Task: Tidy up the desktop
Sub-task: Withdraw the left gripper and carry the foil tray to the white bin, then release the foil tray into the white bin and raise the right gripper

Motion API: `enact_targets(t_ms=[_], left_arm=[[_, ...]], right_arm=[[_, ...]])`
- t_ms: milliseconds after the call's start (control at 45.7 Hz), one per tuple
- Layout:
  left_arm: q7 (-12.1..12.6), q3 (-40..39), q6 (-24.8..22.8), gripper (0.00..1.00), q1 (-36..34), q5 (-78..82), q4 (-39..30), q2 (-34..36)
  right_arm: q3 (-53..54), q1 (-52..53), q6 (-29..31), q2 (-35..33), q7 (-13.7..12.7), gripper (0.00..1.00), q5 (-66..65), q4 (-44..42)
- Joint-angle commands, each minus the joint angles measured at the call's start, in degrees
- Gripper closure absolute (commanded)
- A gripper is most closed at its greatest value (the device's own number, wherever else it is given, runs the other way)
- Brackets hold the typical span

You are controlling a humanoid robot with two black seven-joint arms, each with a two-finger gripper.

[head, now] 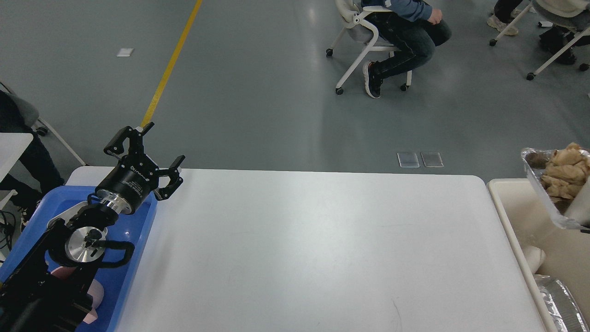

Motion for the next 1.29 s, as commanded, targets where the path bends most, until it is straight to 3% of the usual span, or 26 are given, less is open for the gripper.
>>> enact_targets(t_ms=[0, 88, 109, 131, 416, 526, 591, 723, 788, 1029, 1270], left_arm=[[0.0, 0.0, 0.0, 0.03, 0.1, 0.0, 0.4, 0.0], [0.0, 0.0, -0.1, 0.03, 0.1, 0.0, 0.5, 0.0], [0.0, 0.0, -0.1, 0.03, 0.1, 0.0, 0.5, 0.0], [0.1, 0.0, -0.1, 0.03, 0.1, 0.0, 0.6, 0.0], [0.1, 0.0, 0.1, 0.03, 0.1, 0.0, 0.6, 0.4], [0.1, 0.0, 0.1, 0.03, 0.1, 0.0, 0.6, 0.6], [0.1, -0.1, 0.1, 0.03, 0.2, 0.0, 0.7, 0.8], [0.2, -0.1, 0.1, 0.03, 0.3, 0.0, 0.7, 0.8], [0.1, -0.1, 0.2, 0.03, 0.3, 0.0, 0.7, 0.9], [0.1, -0.1, 0.3, 0.03, 0.6, 0.0, 0.7, 1.1], [0.1, -1.5, 0.7, 0.03, 2.6, 0.0, 0.7, 1.7]], right_arm=[[0.1, -1.4, -0.3, 1.4, 0.1, 1.00, -0.1, -4.1], [-0.2, -2.0, -1.8, 2.0, 0.1, 0.17, -0.3, -6.7], [-0.2, -2.1, -2.5, 2.2, 0.0, 0.02, -0.3, -7.8], [-0.3, -2.1, -3.1, 2.6, 0.0, 0.00, -0.3, -8.7], [-0.4, 0.0, -4.2, 6.5, 0.0, 0.00, -1.0, -15.2], [0.2, 2.0, -4.5, 7.5, 1.5, 0.00, -0.9, -15.3], [0.1, 3.0, -4.5, 8.6, 5.3, 0.00, -1.0, -15.3], [-0.6, 2.7, -4.5, 8.4, 18.5, 0.00, -1.5, -15.3], [-2.7, 2.8, -4.5, 8.6, 21.8, 0.00, -3.9, -15.3], [-5.3, 6.6, -3.4, 14.0, 21.7, 0.00, -5.3, -13.9], [14.2, 6.4, 3.4, 26.9, 21.4, 0.00, 14.7, -13.6]])
